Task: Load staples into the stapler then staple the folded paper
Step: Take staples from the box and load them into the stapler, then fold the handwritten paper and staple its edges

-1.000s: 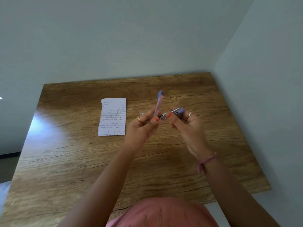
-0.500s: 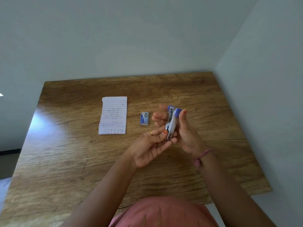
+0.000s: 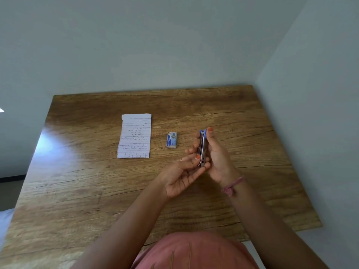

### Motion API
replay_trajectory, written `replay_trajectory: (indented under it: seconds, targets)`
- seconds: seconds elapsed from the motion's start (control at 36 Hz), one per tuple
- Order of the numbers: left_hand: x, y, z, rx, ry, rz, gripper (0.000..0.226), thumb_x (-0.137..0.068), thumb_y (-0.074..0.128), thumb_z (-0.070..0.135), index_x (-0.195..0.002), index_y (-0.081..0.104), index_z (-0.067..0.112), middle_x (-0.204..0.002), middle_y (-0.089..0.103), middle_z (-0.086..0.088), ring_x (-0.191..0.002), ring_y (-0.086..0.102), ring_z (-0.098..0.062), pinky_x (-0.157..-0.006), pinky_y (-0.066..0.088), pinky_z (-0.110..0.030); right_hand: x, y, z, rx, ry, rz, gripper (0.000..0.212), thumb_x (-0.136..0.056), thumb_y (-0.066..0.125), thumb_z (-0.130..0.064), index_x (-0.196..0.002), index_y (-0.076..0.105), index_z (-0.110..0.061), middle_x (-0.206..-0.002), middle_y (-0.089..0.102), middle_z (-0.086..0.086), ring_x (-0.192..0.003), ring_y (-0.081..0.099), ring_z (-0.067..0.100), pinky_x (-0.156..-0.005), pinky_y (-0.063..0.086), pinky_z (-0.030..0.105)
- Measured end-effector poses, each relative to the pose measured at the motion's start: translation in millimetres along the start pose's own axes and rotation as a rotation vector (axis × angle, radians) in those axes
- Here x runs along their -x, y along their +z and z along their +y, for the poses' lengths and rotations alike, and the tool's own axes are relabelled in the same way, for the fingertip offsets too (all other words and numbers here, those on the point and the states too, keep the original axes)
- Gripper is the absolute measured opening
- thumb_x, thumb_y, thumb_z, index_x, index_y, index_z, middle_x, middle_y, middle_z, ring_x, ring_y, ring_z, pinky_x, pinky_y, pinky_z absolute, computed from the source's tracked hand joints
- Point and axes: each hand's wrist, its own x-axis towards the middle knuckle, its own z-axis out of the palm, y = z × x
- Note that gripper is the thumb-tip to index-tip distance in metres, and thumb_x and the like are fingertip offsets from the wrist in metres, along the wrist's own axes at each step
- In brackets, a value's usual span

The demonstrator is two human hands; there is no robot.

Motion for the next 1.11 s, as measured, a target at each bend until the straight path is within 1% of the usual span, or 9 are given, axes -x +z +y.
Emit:
replay_trajectory:
  seconds: [0.11, 0.31, 0.47, 0.64, 0.72, 0.83, 0.94, 1.03, 1.11]
  targets:
    - [-2, -1, -3, 0.002, 0.004, 0.012, 0.019, -0.078, 0.065, -0.002, -0.094, 0.076, -0.003, -0.099, 0.072, -0.023, -0.087, 0.074, -0.027, -0.069, 0.061, -0.027, 0, 2, 2, 0.025, 0.006, 0.057, 0.044, -0.093, 0.048, -0.05, -0.094, 0.065, -0.009, -0.067, 0.062, 0.001, -0.069, 0.064, 0.021, -0.069, 0.057, 0.033]
    - [1, -1, -3, 0.032, 0.027, -0.001, 0.019, -0.08, 0.063, -0.002, -0.094, 0.075, -0.003, -0.102, 0.071, -0.024, -0.089, 0.073, -0.027, -0.075, 0.06, -0.029, 0, 5, 2, 0.064, -0.047, 0.009, 0.041, -0.088, 0.054, -0.05, -0.091, 0.067, -0.011, -0.068, 0.065, 0.002, -0.061, 0.066, 0.017, -0.055, 0.057, 0.03]
    - [3, -4, -2, 0.078, 0.051, -0.027, 0.022, -0.082, 0.059, 0.0, -0.101, 0.07, -0.005, -0.098, 0.072, -0.022, -0.086, 0.074, -0.025, -0.071, 0.06, -0.027, 1, 1, 3, 0.112, -0.066, -0.06, 0.052, -0.084, 0.054, -0.057, -0.106, 0.068, -0.013, -0.082, 0.068, 0.002, -0.076, 0.065, 0.014, -0.075, 0.056, 0.032]
    - [5, -6, -4, 0.075, 0.095, -0.048, 0.019, -0.082, 0.059, 0.003, -0.081, 0.078, 0.001, -0.096, 0.074, -0.017, -0.087, 0.074, -0.02, -0.071, 0.059, -0.025, 4, 3, 8, 0.211, -0.075, -0.073, 0.029, -0.082, 0.065, -0.038, -0.105, 0.07, -0.02, -0.089, 0.073, 0.001, -0.085, 0.068, 0.012, -0.071, 0.055, 0.024]
    - [6, -7, -4, 0.046, 0.132, -0.03, 0.02, -0.089, 0.056, 0.006, -0.091, 0.075, -0.001, -0.1, 0.073, -0.019, -0.089, 0.073, -0.021, -0.072, 0.06, -0.025, 2, 3, 9, 0.199, -0.08, -0.033, 0.029, -0.082, 0.068, -0.034, -0.105, 0.068, -0.016, -0.088, 0.073, 0.0, -0.084, 0.069, 0.012, -0.069, 0.055, 0.024]
    - [7, -7, 1, -0.123, 0.182, 0.045, 0.02, -0.096, 0.055, 0.012, -0.108, 0.064, -0.001, -0.106, 0.072, -0.02, -0.092, 0.073, -0.02, -0.069, 0.059, -0.024, -3, 3, 6, 0.191, -0.08, 0.03, 0.024, -0.081, 0.068, -0.038, -0.09, 0.071, -0.016, -0.081, 0.071, 0.001, -0.074, 0.066, 0.013, -0.064, 0.055, 0.026]
    - [12, -12, 10, -0.475, 0.19, 0.162, 0.025, -0.097, 0.056, 0.016, -0.113, 0.06, -0.003, -0.098, 0.075, -0.015, -0.084, 0.074, -0.018, -0.066, 0.057, -0.021, -15, 0, -1, 0.233, -0.106, 0.167, 0.021, -0.091, 0.064, -0.032, -0.096, 0.068, -0.011, -0.074, 0.071, -0.002, -0.068, 0.066, 0.009, -0.066, 0.055, 0.024]
    - [19, -21, 23, -0.72, 0.281, 0.257, 0.016, -0.097, 0.056, 0.015, -0.108, 0.063, 0.005, -0.093, 0.076, -0.007, -0.079, 0.073, -0.013, -0.065, 0.056, -0.02, -25, -6, -10, 0.514, -0.114, 0.34, 0.033, -0.086, 0.069, -0.039, -0.087, 0.07, -0.006, -0.069, 0.068, 0.002, -0.066, 0.063, 0.014, -0.063, 0.052, 0.029]
    - [27, -31, 39, -0.868, 0.416, 0.375, 0.014, -0.096, 0.056, 0.012, -0.106, 0.065, 0.008, -0.089, 0.074, -0.005, -0.073, 0.071, -0.009, -0.064, 0.054, -0.018, -34, -10, -15, 0.891, -0.191, 0.399, 0.048, -0.082, 0.069, -0.046, -0.074, 0.065, 0.001, -0.067, 0.061, 0.009, -0.061, 0.056, 0.017, -0.056, 0.042, 0.029]
